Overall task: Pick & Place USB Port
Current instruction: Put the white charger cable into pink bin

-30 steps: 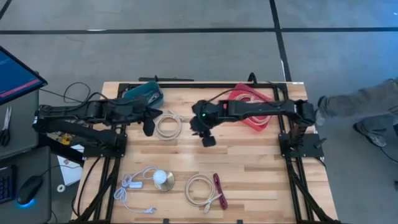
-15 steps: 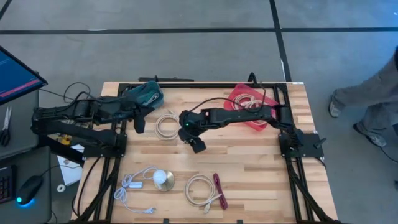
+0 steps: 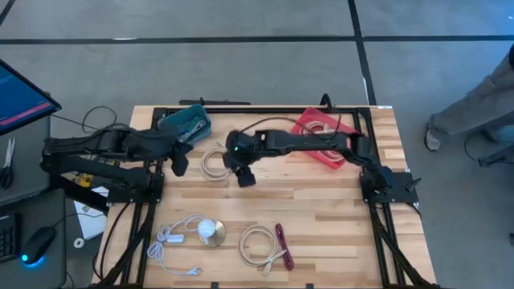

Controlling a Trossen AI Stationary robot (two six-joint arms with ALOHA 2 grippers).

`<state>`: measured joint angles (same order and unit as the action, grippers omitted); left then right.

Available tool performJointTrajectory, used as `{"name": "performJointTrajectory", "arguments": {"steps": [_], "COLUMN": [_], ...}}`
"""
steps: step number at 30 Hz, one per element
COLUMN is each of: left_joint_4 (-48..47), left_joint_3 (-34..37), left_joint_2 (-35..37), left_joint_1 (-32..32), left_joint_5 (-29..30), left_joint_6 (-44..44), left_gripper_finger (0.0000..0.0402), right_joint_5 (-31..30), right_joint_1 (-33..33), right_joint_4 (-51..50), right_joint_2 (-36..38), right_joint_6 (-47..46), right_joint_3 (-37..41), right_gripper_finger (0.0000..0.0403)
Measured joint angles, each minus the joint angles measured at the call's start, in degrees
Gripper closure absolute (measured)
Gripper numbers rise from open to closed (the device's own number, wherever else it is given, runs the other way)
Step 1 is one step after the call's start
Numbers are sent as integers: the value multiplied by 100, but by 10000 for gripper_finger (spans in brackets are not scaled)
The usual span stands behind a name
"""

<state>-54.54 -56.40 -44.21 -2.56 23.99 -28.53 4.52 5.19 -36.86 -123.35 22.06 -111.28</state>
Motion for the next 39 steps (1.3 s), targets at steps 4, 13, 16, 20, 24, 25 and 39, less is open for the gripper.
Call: {"name": "performJointTrajectory", "arguments": {"steps": [4,13,16,20,24,25,39], "left_joint_4": [-145,327,696,1137,1501,1583,2372], "left_joint_3": [167,1030,1218,1405,1603,1649,1996], "left_joint_2": [-241,-747,-768,-765,-767,-767,-767], "left_joint_1": [-1,-1,-1,-1,-1,-1,-1], "left_joint_5": [-38,-48,-47,-44,-44,-46,170], "left_joint_6": [-47,-47,-47,-31,-29,-29,-112], "left_gripper_finger": [392,393,395,394,392,392,392], "right_joint_5": [-10,694,1091,1588,1605,1617,2396], "right_joint_1": [187,606,699,724,640,621,842], "right_joint_4": [-10,-600,-893,-1080,-1078,-1089,-1872], "right_joint_2": [450,906,905,905,905,905,1146], "right_joint_6": [-406,-865,-990,-1101,-1010,-967,-207], "right_joint_3": [-7,2,4,9,9,9,285], "right_gripper_finger": [238,253,260,269,278,280,306]}}
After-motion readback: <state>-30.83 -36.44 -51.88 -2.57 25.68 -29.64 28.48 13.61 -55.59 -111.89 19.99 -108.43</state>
